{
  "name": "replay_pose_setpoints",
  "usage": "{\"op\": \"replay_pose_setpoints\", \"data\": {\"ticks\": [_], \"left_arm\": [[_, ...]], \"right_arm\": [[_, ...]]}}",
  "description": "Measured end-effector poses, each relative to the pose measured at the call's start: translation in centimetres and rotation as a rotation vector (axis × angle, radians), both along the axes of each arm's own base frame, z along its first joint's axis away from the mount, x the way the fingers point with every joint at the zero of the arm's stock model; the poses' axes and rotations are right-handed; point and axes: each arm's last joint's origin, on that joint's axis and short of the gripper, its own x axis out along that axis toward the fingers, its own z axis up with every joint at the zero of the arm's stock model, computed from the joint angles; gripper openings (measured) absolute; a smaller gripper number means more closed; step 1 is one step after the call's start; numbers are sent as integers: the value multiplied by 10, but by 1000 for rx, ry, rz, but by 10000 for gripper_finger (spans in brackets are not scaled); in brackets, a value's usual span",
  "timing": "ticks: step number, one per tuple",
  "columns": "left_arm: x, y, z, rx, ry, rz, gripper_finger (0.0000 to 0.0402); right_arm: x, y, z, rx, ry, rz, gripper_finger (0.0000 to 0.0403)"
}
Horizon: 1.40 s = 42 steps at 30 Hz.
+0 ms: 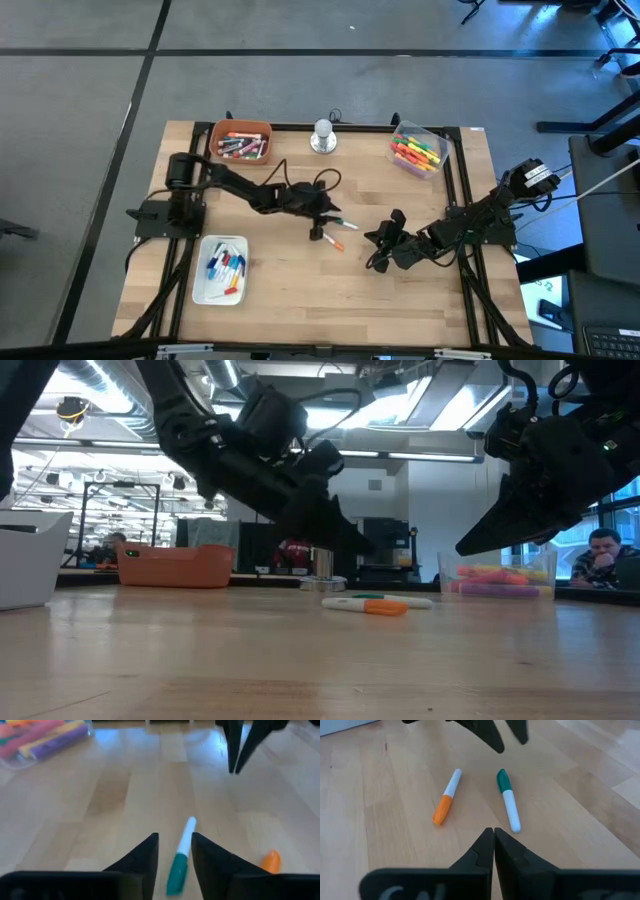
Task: Pick & Place Markers
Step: Put the small green highlighter pen into the white bin
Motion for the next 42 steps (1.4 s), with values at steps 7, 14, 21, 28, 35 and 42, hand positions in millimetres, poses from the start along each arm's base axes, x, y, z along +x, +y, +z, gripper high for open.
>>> {"op": "replay_pose_setpoints", "data": {"ticks": [7, 14, 21, 28, 35, 42], "left_arm": [[3, 1, -22, 8, 22, -64, 151], [11, 0, -34, -15, 48, -108, 137], [27, 2, -47, -13, 89, -98, 102], [33, -3, -46, 50, 119, -120, 45], [19, -8, -11, 174, 247, 21, 39], [-23, -36, 50, 280, 394, 281, 40]], "right_arm": [[1, -2, 0, 4, -4, -14, 14], [1, -2, 0, -5, -7, -22, 14], [1, -4, 0, -6, -7, -28, 14], [1, -4, 0, -8, -5, -25, 14], [1, -3, 0, -8, -4, -23, 14], [1, -3, 0, -6, -3, -21, 14]]}}
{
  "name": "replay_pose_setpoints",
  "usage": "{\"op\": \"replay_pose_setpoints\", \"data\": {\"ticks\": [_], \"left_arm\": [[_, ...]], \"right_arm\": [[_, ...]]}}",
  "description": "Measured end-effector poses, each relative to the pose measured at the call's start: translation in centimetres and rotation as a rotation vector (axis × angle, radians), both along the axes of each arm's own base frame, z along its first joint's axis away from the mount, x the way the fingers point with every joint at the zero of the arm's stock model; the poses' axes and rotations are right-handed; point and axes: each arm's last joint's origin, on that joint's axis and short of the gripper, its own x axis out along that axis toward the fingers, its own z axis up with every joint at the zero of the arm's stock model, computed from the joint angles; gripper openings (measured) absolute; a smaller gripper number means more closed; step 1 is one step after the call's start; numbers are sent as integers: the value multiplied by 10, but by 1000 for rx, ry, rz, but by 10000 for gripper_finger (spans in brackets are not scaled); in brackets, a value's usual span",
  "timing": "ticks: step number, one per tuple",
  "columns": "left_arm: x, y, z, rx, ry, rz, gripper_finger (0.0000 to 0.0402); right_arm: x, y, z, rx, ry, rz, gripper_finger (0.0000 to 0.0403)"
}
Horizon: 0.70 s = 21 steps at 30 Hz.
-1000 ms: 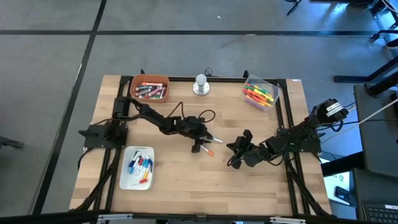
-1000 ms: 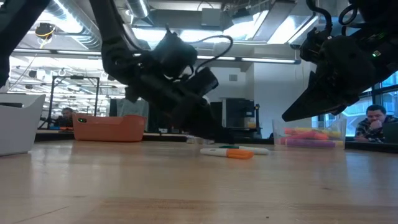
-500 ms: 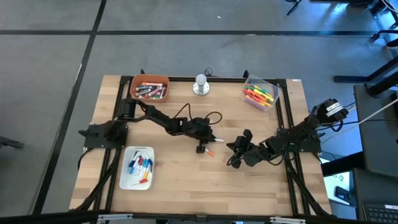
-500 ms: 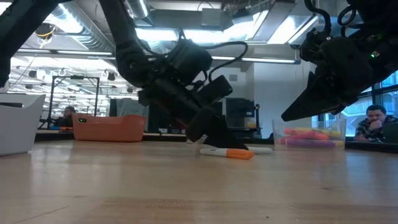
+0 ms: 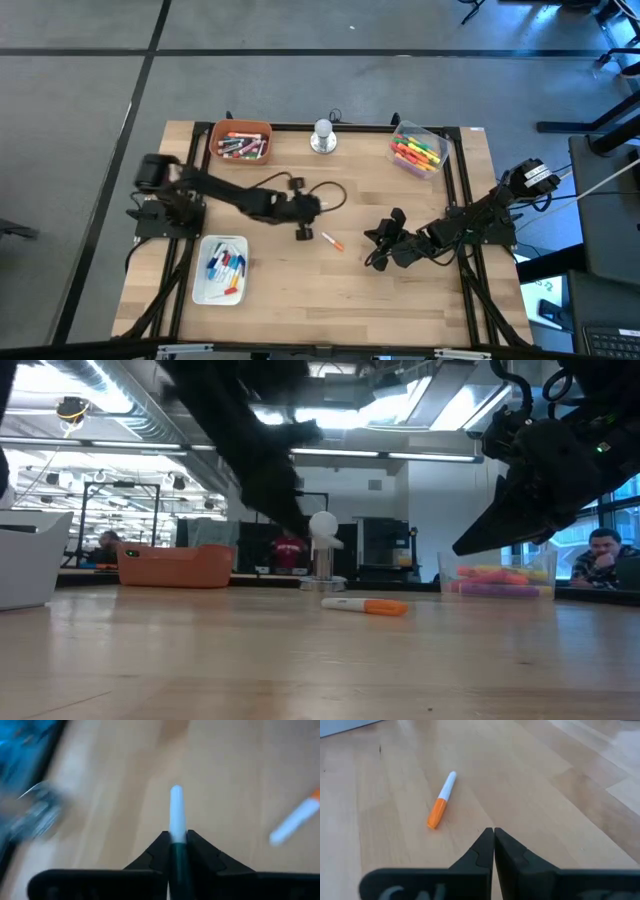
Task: Pick & Place Markers
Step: Put the small green highlighter pen into the white bin
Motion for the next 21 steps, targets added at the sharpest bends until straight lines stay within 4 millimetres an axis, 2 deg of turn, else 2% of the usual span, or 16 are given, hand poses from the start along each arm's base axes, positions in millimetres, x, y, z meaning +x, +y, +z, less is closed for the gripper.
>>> {"op": "replay_pose_setpoints", "data": {"ticks": [3, 7, 11, 16, 18, 21], "left_arm": [[-30, -25, 26, -26, -4, 141, 40], [-82, -67, 59, -209, -36, 241, 41], [-134, -96, 80, -364, -27, 302, 41], [-191, -126, 86, -513, 139, 336, 41], [-205, -133, 84, -521, 149, 383, 42], [-217, -142, 71, -554, 138, 453, 49]], "right_arm": [[0, 0, 0, 6, 3, 8, 14], [0, 0, 0, 11, 5, 11, 14], [0, 0, 0, 9, 5, 11, 14], [0, 0, 0, 11, 4, 10, 14], [0, 1, 0, 14, 1, 10, 14], [1, 1, 1, 24, -16, 10, 14]]}}
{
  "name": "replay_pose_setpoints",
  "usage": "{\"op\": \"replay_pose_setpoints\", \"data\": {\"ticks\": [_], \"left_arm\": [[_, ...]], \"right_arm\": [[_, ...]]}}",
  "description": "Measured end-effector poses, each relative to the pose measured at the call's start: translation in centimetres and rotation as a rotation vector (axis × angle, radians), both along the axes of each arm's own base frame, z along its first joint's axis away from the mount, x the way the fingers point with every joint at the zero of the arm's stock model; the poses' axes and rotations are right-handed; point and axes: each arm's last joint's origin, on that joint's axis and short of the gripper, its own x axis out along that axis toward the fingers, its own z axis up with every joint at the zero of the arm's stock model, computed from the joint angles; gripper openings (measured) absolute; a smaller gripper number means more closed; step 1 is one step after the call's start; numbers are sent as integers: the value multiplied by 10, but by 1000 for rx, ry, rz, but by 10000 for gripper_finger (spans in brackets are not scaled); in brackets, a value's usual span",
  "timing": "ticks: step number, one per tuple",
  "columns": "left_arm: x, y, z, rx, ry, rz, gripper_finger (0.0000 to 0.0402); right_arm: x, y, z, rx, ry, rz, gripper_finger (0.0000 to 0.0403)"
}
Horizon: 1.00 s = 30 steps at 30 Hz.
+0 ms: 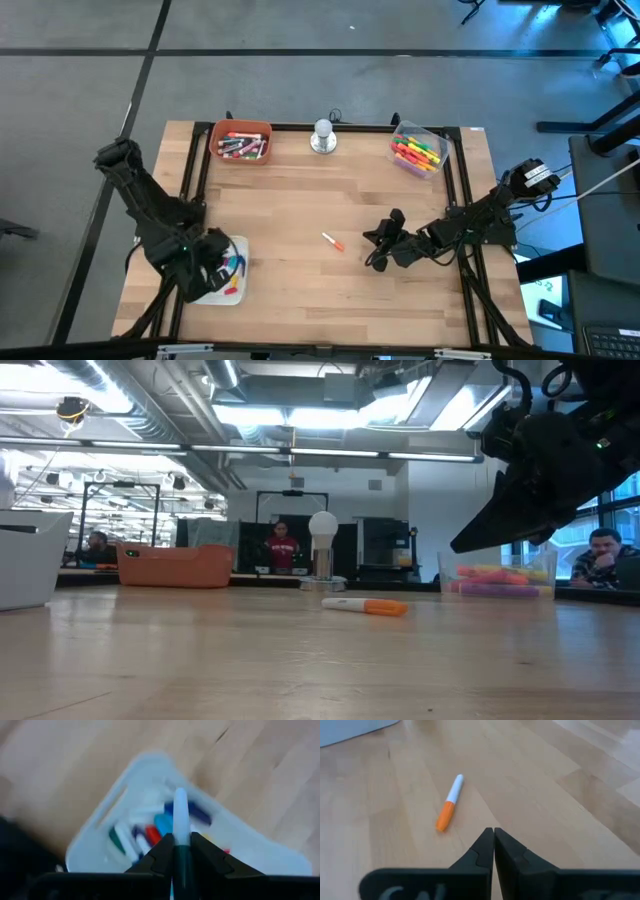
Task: Pick & Place Markers
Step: Put the small green highlighter pen into the white bin, then put the small orange highlighter pen into the white bin
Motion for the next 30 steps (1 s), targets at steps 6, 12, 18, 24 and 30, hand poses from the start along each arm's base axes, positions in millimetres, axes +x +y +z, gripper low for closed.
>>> {"op": "replay_pose_setpoints", "data": {"ticks": [6, 12, 18, 24, 30], "left_arm": [[-14, -5, -35, -7, 162, 106, 76], [-15, -1, -51, 59, 223, 138, 110], [-7, 12, -47, 179, 112, 169, 141], [13, 26, -34, 306, -64, 167, 151], [32, 25, -8, 432, -162, 24, 145]], "right_arm": [[1, 1, 1, 25, -14, 20, 14], [2, 2, 2, 26, -22, 20, 14], [3, 0, 2, 25, -22, 12, 14], [3, -1, 2, 9, -16, 20, 14], [3, -1, 2, 7, -16, 21, 14]]}}
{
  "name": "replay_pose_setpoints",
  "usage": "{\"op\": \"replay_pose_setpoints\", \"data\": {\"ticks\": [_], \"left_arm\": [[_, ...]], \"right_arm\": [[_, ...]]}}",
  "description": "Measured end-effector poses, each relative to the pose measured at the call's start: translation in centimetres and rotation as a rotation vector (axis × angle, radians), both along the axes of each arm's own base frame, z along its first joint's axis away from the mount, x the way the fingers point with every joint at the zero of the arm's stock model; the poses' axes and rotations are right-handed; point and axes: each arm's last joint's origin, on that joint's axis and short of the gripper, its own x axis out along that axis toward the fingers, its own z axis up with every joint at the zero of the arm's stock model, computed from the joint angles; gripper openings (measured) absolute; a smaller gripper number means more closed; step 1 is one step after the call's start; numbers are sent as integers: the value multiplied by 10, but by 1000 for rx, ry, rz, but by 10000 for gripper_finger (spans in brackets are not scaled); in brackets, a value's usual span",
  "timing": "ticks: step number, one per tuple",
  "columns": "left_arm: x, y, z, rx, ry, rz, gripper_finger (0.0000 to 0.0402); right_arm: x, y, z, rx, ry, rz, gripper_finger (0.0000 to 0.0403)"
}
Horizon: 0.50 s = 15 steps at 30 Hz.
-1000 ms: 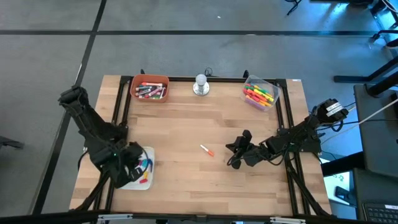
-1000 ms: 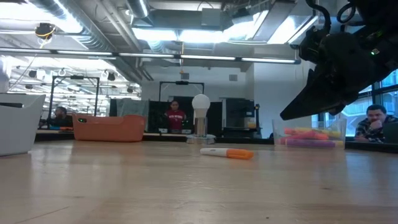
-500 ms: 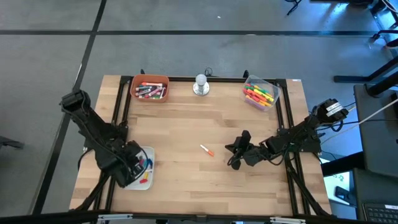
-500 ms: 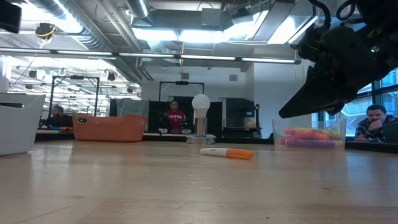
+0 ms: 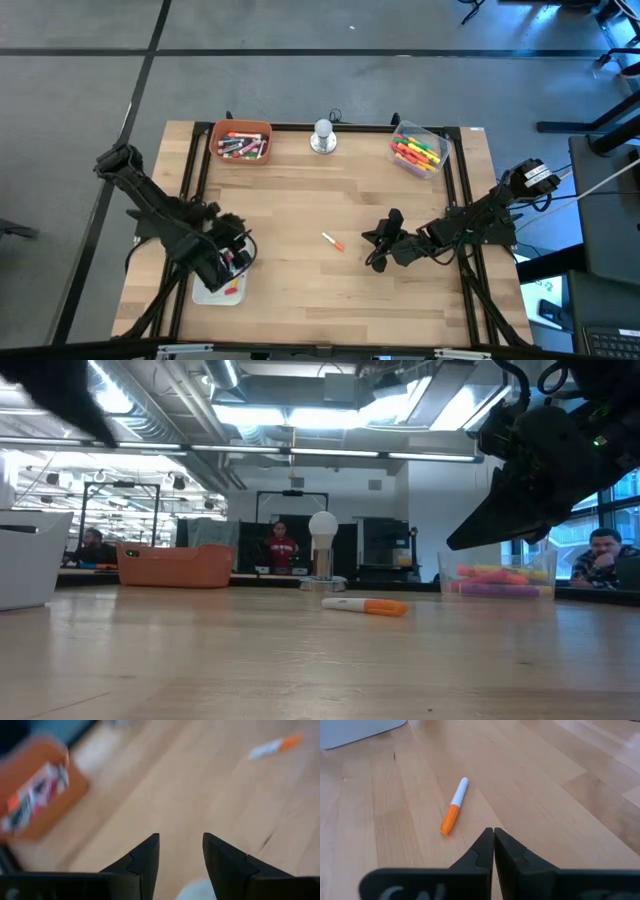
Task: Pick & Place Markers
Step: Put the small orange highlighter pen into the white bin
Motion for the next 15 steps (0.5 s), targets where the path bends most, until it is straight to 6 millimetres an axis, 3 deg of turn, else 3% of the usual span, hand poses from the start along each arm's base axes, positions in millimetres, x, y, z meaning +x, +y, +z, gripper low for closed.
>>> {"op": "replay_pose_setpoints", "data": {"ticks": [7, 11, 15], "left_arm": [[24, -5, 24, 267, -260, -100, 145], [53, -2, 13, 271, -205, -182, 144], [94, 11, -5, 206, -184, -318, 137]], "right_arm": [[0, 0, 0, 2, -4, 0, 14], [1, 1, 1, 6, -15, 3, 14], [1, 1, 1, 5, -14, 6, 14]]}}
